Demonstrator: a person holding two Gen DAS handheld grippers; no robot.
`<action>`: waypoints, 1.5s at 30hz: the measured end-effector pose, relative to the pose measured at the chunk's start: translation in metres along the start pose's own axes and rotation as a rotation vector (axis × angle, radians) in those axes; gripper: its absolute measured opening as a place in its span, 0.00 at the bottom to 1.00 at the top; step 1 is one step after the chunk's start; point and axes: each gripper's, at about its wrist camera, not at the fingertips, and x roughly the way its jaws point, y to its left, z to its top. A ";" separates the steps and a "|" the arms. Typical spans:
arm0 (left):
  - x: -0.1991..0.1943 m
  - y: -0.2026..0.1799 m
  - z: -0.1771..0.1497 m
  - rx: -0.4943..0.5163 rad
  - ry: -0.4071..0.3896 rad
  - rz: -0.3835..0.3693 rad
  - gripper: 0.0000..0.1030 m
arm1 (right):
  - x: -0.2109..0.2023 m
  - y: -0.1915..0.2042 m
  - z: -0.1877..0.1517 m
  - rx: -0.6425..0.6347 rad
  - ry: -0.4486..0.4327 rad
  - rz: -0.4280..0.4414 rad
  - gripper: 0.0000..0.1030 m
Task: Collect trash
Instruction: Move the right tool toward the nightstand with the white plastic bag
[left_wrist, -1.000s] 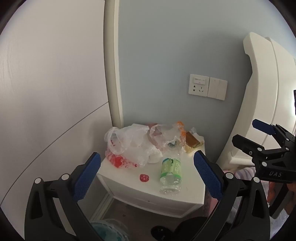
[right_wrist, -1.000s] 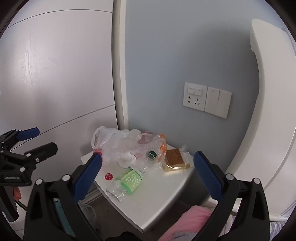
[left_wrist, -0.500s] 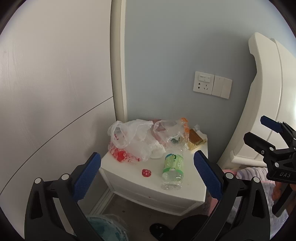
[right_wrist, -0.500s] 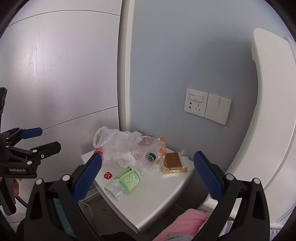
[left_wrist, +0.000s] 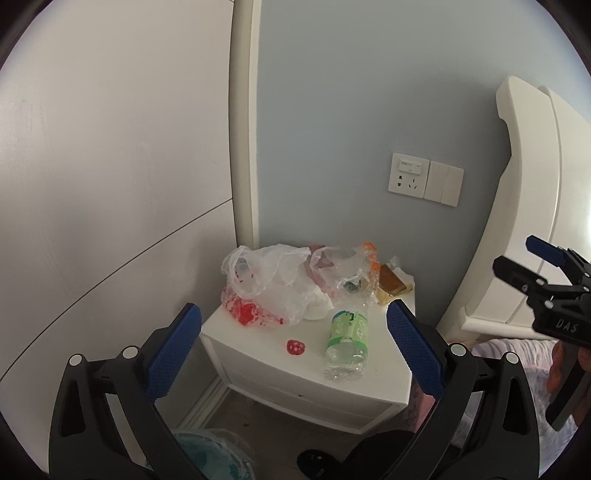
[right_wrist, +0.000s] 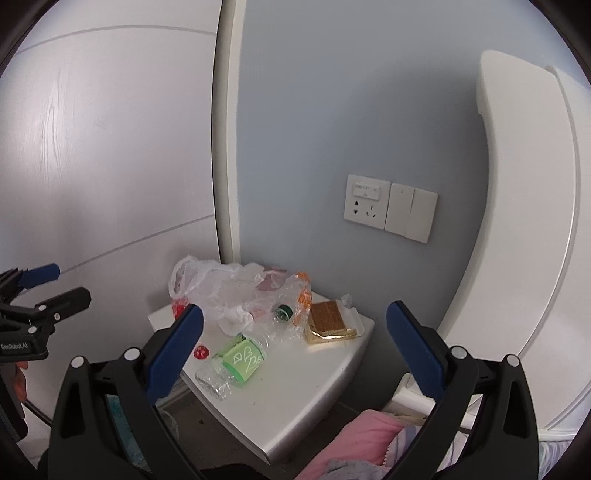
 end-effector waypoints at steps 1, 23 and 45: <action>-0.001 0.001 -0.001 0.002 -0.002 -0.001 0.95 | -0.004 0.000 0.001 0.001 -0.020 0.012 0.94; -0.014 -0.001 -0.001 0.061 -0.015 -0.006 0.95 | -0.015 0.022 -0.005 -0.025 0.046 0.095 0.94; -0.028 0.030 -0.022 0.075 0.005 -0.110 0.95 | -0.006 -0.016 -0.015 0.030 0.108 0.158 0.94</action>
